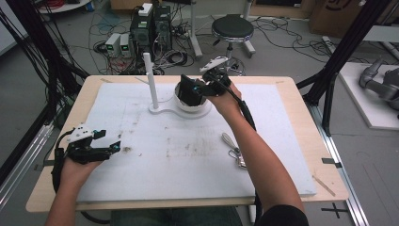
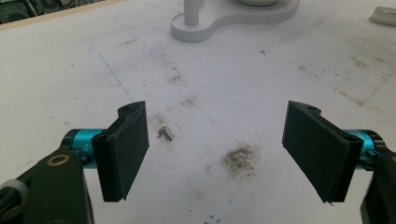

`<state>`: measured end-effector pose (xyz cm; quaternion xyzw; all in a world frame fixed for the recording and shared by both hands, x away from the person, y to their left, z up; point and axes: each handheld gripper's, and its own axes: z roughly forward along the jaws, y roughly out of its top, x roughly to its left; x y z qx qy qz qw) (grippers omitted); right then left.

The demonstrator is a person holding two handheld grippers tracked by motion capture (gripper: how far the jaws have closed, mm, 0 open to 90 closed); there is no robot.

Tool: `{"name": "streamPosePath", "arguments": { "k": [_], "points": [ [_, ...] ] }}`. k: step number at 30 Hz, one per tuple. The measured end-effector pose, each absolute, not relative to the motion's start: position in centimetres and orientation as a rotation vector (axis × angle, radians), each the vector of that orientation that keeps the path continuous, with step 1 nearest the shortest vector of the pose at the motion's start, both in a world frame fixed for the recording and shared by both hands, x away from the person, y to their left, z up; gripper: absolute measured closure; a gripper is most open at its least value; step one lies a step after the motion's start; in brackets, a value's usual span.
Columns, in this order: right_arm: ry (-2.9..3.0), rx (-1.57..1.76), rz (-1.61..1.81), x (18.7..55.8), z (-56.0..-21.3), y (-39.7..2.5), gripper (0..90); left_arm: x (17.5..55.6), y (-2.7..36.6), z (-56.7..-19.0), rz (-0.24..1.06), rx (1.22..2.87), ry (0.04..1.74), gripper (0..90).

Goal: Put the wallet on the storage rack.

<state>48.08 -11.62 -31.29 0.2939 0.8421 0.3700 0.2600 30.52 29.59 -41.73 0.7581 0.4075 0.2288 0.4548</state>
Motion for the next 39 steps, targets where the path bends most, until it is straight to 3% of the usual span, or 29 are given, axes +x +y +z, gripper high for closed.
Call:
{"name": "streamPosePath", "arguments": {
  "k": [14,19,39],
  "points": [
    [2.262,0.857,1.047,42.4,-31.9,-16.9,30.0,31.7,28.3,-41.1,0.554,1.861,0.960,22.8],
    [2.239,0.869,1.086,40.4,-32.4,-19.0,29.4,32.4,27.5,-41.2,0.540,1.867,0.941,22.8],
    [2.159,1.054,1.187,36.4,-38.5,-24.6,24.9,33.5,25.4,-41.7,0.507,1.891,0.894,22.7]
  ]
}}
